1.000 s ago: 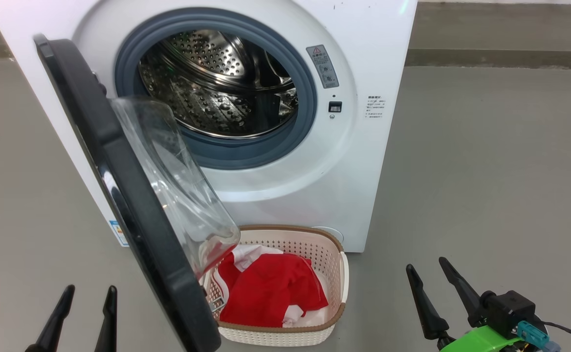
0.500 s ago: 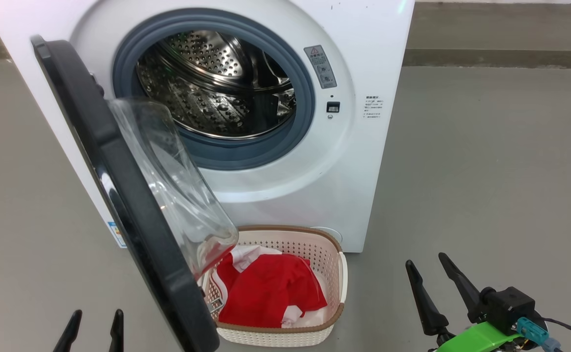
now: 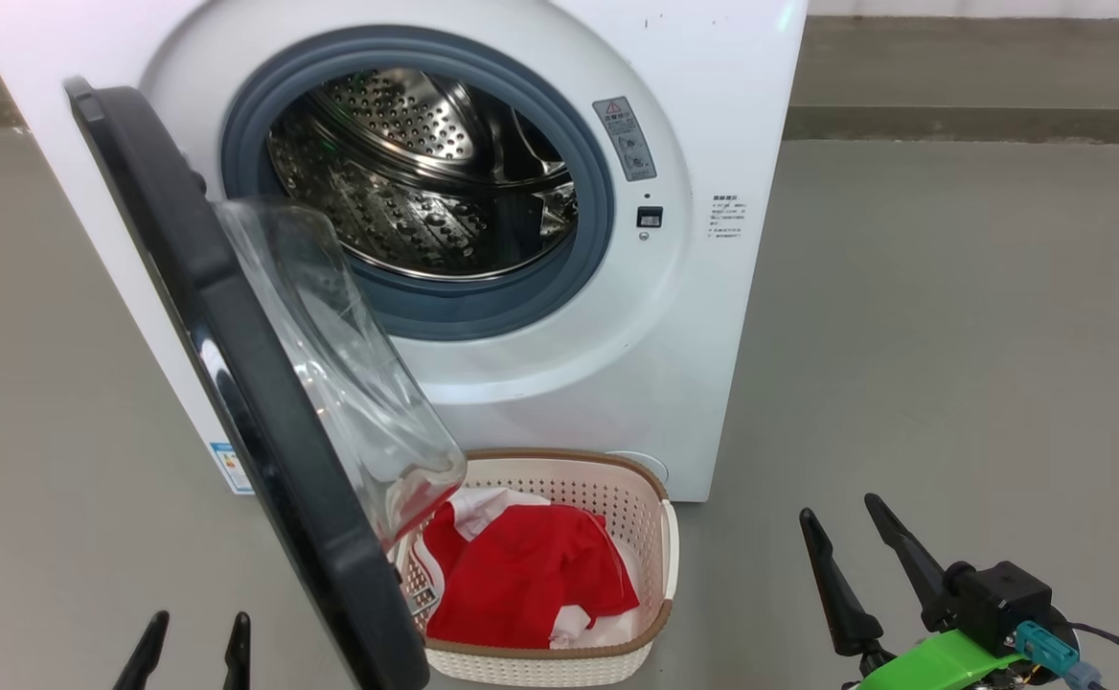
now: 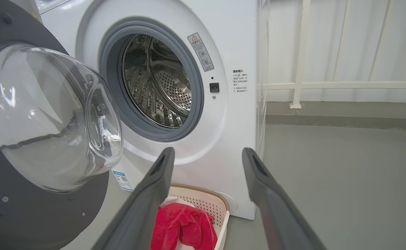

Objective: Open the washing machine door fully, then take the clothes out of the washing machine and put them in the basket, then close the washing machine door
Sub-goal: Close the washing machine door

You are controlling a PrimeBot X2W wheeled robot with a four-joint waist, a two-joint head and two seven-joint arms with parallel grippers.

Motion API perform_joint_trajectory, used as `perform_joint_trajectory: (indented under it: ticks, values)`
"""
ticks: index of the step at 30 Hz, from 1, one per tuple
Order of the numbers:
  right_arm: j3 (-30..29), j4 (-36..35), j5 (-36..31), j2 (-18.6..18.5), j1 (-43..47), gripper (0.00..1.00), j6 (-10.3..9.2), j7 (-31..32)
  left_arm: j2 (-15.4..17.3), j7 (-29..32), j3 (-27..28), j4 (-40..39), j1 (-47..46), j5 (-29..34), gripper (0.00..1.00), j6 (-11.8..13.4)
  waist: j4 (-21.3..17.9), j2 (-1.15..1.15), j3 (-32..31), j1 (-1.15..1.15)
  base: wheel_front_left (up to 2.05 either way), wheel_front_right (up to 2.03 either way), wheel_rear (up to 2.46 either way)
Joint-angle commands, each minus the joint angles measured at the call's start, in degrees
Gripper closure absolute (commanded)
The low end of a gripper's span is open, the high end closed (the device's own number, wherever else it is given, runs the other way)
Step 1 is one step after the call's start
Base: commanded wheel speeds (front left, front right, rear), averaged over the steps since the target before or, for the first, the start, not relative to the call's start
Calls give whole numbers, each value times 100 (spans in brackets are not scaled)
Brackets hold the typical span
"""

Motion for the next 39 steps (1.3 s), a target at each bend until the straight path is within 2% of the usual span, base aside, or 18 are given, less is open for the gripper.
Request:
perform_joint_trajectory:
  ticks: [1, 9, 10, 11, 19, 25, 29, 31, 35, 39]
  values:
    - [122, -157, -34, -4, -183, 0, 37, -37, 61, -70, 210, -127, -121, 72, 0, -32, -4, 0, -5, 0, 0, 0, 0]
    - [52, -121, -101, 1, -162, 0, 37, -37, -31, -70, 349, -98, -92, -64, 0, -32, -15, 0, -13, 0, 0, 0, 0]
    - [36, -115, -115, 1, -157, 0, 37, -37, -51, -70, 367, -45, -91, -97, 61, -32, -12, 0, -16, 0, 0, 0, 0]
    - [20, -110, -129, 2, -150, 0, 37, -37, -90, -70, 375, 6, -105, -203, 100, -32, -7, 0, -20, 0, 0, 0, 0]
    - [-75, -106, -193, 6, -109, 0, 37, -37, -273, 129, 606, 154, -524, -1257, 100, -29, 49, 0, -35, 0, 0, 0, 0]
    - [-91, -110, -60, 8, -126, 0, 37, -37, -406, 1030, 983, -431, -980, -2503, 100, 369, 55, 0, -14, 0, 0, 0, 0]
    - [-112, -119, 75, 8, -129, 0, 37, -37, -459, 1730, 1193, -1024, -1269, -4051, 100, 815, 32, 0, 11, 0, 0, 0, 0]
    - [-131, -123, 101, 8, -128, 0, 37, -37, -463, 1984, 1187, -1295, -1375, -4978, 100, 1178, 13, 0, 23, 0, 0, 0, 0]
    - [-154, -120, 111, 9, -141, 0, 37, -37, -465, 2358, 1058, -1792, -1430, -6402, 100, 1839, -53, 0, 38, 0, 0, 0, 0]
    - [-153, -121, 145, 9, -176, 0, 37, -37, -466, 2473, 917, -2270, -1363, -7365, 100, 2309, -146, 0, 53, 0, 0, 0, 0]
